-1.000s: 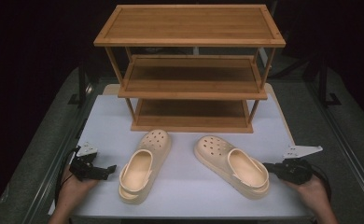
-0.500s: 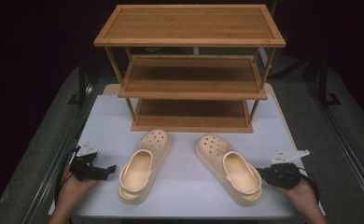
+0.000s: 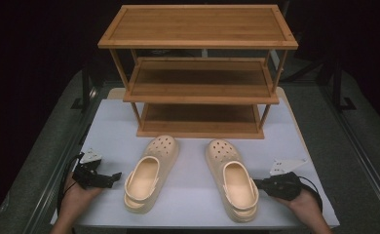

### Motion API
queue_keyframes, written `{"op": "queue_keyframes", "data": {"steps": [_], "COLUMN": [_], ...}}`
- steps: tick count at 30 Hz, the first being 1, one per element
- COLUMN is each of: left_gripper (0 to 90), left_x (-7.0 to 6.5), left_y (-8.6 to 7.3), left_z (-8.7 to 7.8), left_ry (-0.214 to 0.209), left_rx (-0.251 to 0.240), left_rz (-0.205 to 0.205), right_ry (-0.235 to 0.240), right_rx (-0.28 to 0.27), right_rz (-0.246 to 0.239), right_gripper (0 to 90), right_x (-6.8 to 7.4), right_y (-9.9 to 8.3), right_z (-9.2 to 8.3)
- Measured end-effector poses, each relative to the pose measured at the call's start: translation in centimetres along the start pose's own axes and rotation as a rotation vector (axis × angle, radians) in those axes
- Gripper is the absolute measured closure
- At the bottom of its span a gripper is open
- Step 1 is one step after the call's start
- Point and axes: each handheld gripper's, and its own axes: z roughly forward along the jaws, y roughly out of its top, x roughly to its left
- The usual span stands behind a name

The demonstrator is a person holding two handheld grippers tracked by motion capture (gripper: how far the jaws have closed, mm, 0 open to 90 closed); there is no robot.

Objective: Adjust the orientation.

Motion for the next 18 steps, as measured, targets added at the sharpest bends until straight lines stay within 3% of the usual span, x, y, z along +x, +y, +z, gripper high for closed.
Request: {"op": "queue_keyframes", "data": {"steps": [5,8,13,18], "left_gripper": [0.0,0.0,0.0,0.0], "left_x": [0.0,0.0,0.0,0.1], "left_y": [0.0,0.0,0.0,0.0], "left_z": [0.0,0.0,0.0,-0.1], "left_ry": [0.000,-0.001,-0.002,-0.011], "left_rx": [0.000,-0.001,-0.001,-0.005], "left_rz": [0.001,-0.003,0.000,-0.005], "right_ry": [-0.012,-0.034,-0.093,-0.139], "right_rx": [0.010,-0.002,-0.029,-0.058], "right_rz": [0.008,0.030,0.105,0.135], "right_gripper": [89.1,82.6,69.5,56.2], "right_x": [-0.2,-0.5,-1.3,-1.6], "right_y": [-0.1,-0.2,-0.3,-0.1], "right_z": [0.0,-0.3,-1.3,-1.9]}}
